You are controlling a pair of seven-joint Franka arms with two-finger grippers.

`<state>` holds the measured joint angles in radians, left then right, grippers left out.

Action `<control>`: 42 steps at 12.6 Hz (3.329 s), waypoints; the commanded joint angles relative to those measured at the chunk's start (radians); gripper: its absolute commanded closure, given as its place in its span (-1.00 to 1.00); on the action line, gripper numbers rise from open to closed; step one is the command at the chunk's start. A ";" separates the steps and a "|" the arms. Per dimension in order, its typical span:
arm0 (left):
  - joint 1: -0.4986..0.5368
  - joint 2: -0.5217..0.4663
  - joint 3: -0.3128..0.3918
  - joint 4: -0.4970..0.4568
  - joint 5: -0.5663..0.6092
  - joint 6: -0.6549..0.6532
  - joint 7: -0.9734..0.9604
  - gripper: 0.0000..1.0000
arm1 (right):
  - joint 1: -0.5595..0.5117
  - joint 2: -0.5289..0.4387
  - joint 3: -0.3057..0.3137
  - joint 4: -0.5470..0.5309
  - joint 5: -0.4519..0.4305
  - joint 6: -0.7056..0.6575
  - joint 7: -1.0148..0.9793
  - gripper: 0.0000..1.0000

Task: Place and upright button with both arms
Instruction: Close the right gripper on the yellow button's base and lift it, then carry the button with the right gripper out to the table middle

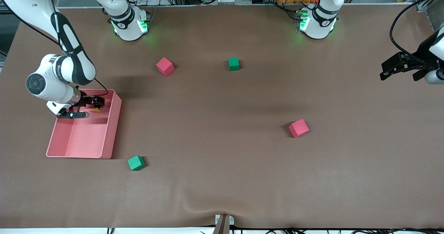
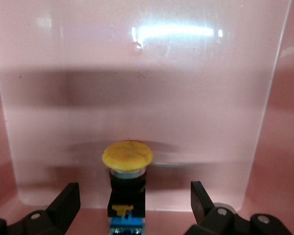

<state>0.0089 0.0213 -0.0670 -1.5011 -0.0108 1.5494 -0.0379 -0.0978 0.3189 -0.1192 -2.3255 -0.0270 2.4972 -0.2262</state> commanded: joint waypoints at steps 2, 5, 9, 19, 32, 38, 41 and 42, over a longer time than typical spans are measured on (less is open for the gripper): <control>0.002 0.002 -0.002 0.008 0.009 -0.012 0.009 -1.00 | 0.003 0.038 0.000 -0.008 -0.011 0.054 -0.012 -1.00; 0.002 0.008 -0.002 0.007 0.008 -0.012 0.009 -1.00 | 0.000 0.046 -0.002 -0.008 -0.013 0.066 -0.019 -1.00; 0.000 0.009 -0.002 0.007 0.006 -0.012 0.006 -1.00 | 0.000 0.045 -0.002 -0.008 -0.011 0.066 -0.021 -1.00; 0.000 0.016 -0.004 0.007 -0.001 -0.012 0.006 -1.00 | 0.027 0.035 -0.002 0.005 -0.013 0.054 -0.019 1.00; 0.002 0.023 -0.004 0.009 -0.001 -0.012 0.010 -1.00 | 0.117 0.000 0.001 0.475 -0.013 -0.492 -0.197 1.00; 0.005 0.026 -0.004 0.010 -0.001 -0.012 0.013 -1.00 | 0.370 0.025 0.001 0.609 0.001 -0.526 -0.210 1.00; 0.005 0.029 -0.004 0.010 -0.003 -0.012 0.015 -1.00 | 0.539 0.200 0.001 0.783 0.002 -0.480 -0.104 1.00; 0.005 0.029 -0.004 0.010 -0.003 -0.012 0.015 -1.00 | 0.591 0.262 0.001 0.845 0.001 -0.477 -0.016 1.00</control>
<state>0.0097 0.0448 -0.0688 -1.5035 -0.0109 1.5489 -0.0379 0.4102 0.4278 -0.1019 -1.6432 -0.0233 2.0283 -0.3427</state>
